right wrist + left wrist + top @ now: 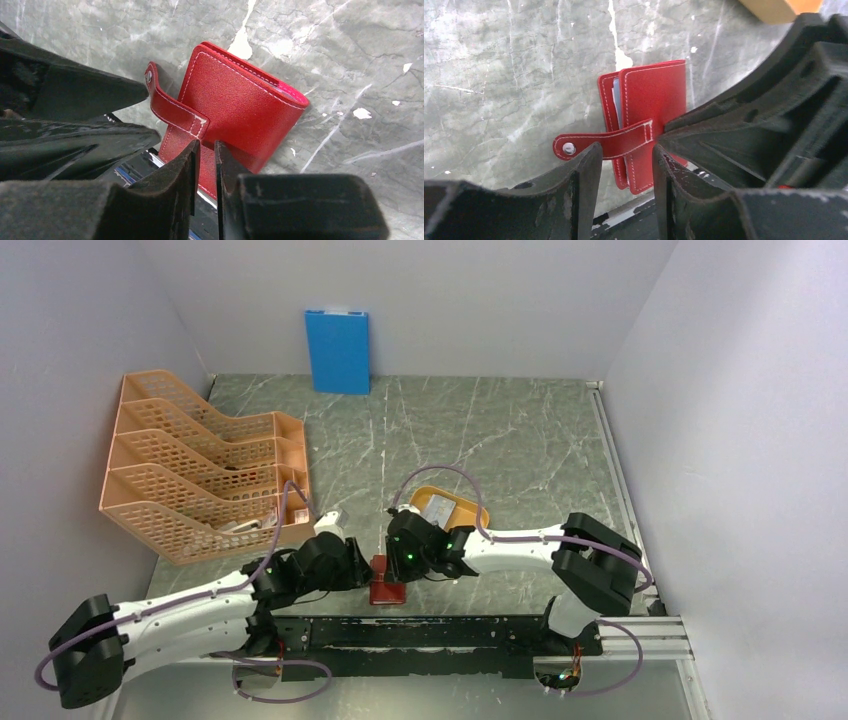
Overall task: Put the credit cards into the card holder
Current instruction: Close the card holder at the center of the board.
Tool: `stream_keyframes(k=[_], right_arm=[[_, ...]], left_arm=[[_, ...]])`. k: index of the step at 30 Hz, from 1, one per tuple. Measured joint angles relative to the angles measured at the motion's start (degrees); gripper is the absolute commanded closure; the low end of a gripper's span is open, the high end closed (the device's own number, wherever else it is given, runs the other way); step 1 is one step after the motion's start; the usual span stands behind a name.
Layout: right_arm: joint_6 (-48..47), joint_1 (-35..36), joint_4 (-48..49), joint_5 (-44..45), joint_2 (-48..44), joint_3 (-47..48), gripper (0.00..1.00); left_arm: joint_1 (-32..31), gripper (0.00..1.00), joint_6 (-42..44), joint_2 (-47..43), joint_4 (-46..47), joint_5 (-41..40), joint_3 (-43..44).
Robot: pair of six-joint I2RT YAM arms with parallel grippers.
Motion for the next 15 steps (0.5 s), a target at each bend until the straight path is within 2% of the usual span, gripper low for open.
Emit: stream_keyframes(k=[8,10,15], right_arm=[[0.35,0.28,-0.04,0.20,0.50,0.59,0.74],[0.37,0.28,-0.04,0.24,0.50,0.61,0.74],[0.46,0.31,-0.07,0.28,0.42,0.61,0.73]], left_arm=[[0.00,0.55,0.59,8.55,1.42,0.15,0.50],[0.00,0.59,0.50,9.29,2.27,0.46,0.57],[0.00,0.78,-0.39,9.99,3.80,1.16,0.61]])
